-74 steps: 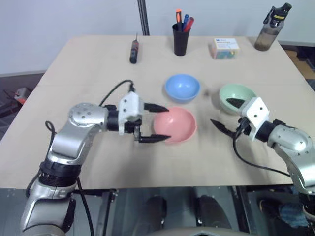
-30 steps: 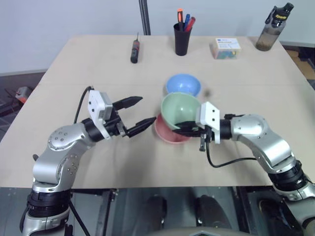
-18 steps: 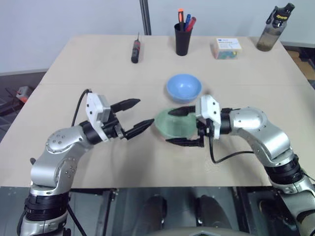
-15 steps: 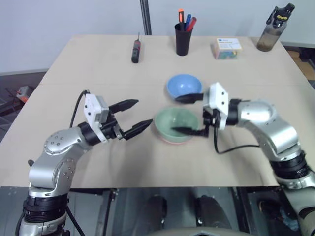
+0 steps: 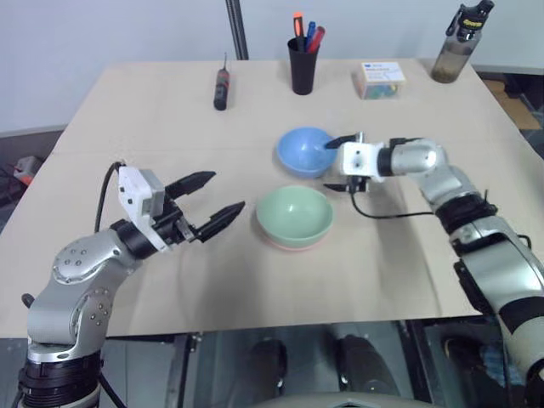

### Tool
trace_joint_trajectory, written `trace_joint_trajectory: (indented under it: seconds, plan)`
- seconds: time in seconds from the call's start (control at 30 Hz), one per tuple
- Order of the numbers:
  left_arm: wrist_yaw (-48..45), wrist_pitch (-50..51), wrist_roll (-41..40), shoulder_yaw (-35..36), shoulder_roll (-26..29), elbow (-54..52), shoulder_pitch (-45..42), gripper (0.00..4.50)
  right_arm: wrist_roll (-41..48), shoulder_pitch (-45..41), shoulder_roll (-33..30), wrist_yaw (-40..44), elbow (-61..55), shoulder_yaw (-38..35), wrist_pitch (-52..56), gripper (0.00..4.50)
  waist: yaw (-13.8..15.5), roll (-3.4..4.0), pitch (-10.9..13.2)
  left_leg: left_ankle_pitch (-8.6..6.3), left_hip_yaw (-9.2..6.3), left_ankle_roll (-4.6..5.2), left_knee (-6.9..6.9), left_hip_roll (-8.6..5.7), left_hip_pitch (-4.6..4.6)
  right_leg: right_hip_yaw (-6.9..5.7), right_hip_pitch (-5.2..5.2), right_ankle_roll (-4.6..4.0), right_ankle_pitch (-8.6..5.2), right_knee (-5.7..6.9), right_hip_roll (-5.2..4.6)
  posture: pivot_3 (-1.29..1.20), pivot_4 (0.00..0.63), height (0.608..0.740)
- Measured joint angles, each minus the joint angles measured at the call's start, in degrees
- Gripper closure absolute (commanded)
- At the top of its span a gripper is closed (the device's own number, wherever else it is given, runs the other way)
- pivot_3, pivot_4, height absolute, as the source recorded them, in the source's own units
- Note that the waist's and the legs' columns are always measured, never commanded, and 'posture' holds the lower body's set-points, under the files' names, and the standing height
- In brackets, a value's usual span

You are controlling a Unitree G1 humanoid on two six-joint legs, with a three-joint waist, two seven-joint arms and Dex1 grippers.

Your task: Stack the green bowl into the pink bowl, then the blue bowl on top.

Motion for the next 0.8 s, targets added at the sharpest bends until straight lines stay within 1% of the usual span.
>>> trace_joint_trajectory:
  seconds: [0.03,0.07,0.1,0.13,0.33,0.37,0.43,0.6,0.67,0.7,0.73,0.77,0.8]
  plan:
    - [1.39,-0.1,0.73,0.38,-0.52,-0.56,0.59,0.0,-1.16,-0.89,0.89,-1.29,2.36,0.31,-1.38,0.11,0.09,0.0,0.0,0.0,-0.01,0.0,0.0,0.0,0.0,0.0,0.0,0.0,0.0,0.0,0.0,0.0,0.15,0.74]
    - [2.45,-0.11,0.95,0.51,-0.86,-1.13,0.92,0.0,-2.13,-1.63,1.44,-2.19,4.2,0.48,-2.44,0.62,0.21,0.0,0.0,0.0,-0.04,0.0,0.01,-0.01,0.0,-0.03,0.0,0.0,0.0,0.0,-0.01,0.0,0.15,0.74]
    - [2.54,-0.11,0.96,0.51,-0.89,-1.19,0.93,0.0,-2.19,-1.68,1.48,-2.27,4.32,0.49,-2.51,0.65,0.24,0.0,0.0,0.0,-0.04,-0.01,0.01,-0.01,0.0,-0.03,-0.01,0.0,0.0,0.0,-0.01,0.0,0.15,0.74]
    - [3.55,-0.15,1.08,0.62,-1.09,-2.06,1.32,0.0,-3.35,-2.72,2.22,-3.43,6.47,0.62,-3.69,0.86,0.27,0.0,0.0,0.01,-0.06,-0.02,0.01,0.0,0.0,-0.06,0.0,0.0,0.0,0.01,-0.01,0.0,0.15,0.74]
    - [5.79,-0.16,1.48,1.13,-1.33,-3.8,2.54,0.0,-6.95,-4.77,2.73,-5.08,10.91,1.21,-6.28,3.38,0.14,0.02,0.01,0.03,-0.05,-0.06,0.0,0.0,0.01,-0.03,0.0,0.0,0.0,0.03,0.03,0.0,0.15,0.74]
    - [6.1,-0.16,1.47,1.26,-1.32,-3.95,2.81,0.0,-7.68,-4.77,2.83,-5.19,11.39,1.3,-6.65,3.92,0.13,0.02,0.01,0.03,-0.05,-0.06,0.0,0.0,0.01,-0.03,0.0,-0.01,0.0,0.03,0.03,0.0,0.15,0.74]
    - [6.34,-0.16,1.47,1.29,-1.33,-3.99,2.88,0.0,-8.37,-4.77,3.01,-5.29,12.36,1.32,-7.04,4.43,0.12,0.03,0.02,0.03,-0.05,-0.06,0.0,0.0,0.01,-0.02,0.0,-0.01,0.0,0.04,0.03,0.0,0.15,0.74]
    - [6.84,-0.2,1.46,1.48,-1.35,-4.06,3.03,0.0,-8.7,-4.77,3.01,-4.44,12.67,1.28,-8.23,4.43,0.09,0.08,0.05,0.03,-0.04,-0.06,-0.01,0.0,0.02,-0.02,0.0,0.0,0.0,0.04,0.03,0.0,0.15,0.74]
    - [6.96,-0.22,1.46,1.49,-1.44,-4.06,3.01,0.0,-8.1,-4.77,2.58,-2.7,12.19,0.81,-8.52,4.43,0.11,0.1,0.06,0.03,-0.04,-0.06,-0.01,0.0,0.01,-0.02,0.0,-0.01,0.0,0.04,0.03,0.0,0.15,0.74]
    - [6.98,-0.26,1.46,1.49,-1.53,-4.06,2.98,0.0,-7.12,-4.77,2.24,-1.22,11.69,0.23,-8.55,4.43,0.14,0.1,0.06,0.03,-0.05,-0.06,-0.01,0.0,0.01,-0.02,0.0,0.0,0.0,0.03,0.03,0.0,0.15,0.74]
    - [7.04,-0.3,1.46,1.49,-1.66,-4.05,2.91,0.0,-4.84,-4.71,1.78,1.94,10.29,-1.29,-8.1,4.43,0.14,0.11,0.07,0.03,-0.04,-0.06,-0.01,0.0,0.0,-0.02,0.0,0.0,0.0,0.03,0.02,0.0,0.15,0.74]
    - [7.09,-0.47,1.45,1.46,-1.89,-4.02,2.64,0.0,1.12,-3.52,0.85,8.72,4.65,-4.08,-5.56,4.43,0.18,0.11,0.07,0.03,-0.07,-0.06,0.0,0.02,-0.01,-0.05,0.01,0.0,0.0,0.02,0.01,0.0,0.15,0.74]
    - [7.15,-0.48,1.46,1.46,-1.89,-4.01,2.61,0.0,2.52,-3.51,0.72,10.39,3.21,-4.77,-4.96,4.43,0.16,0.11,0.07,0.03,-0.07,-0.06,0.0,0.02,-0.01,-0.04,0.01,0.0,0.0,0.03,0.0,0.0,0.15,0.74]
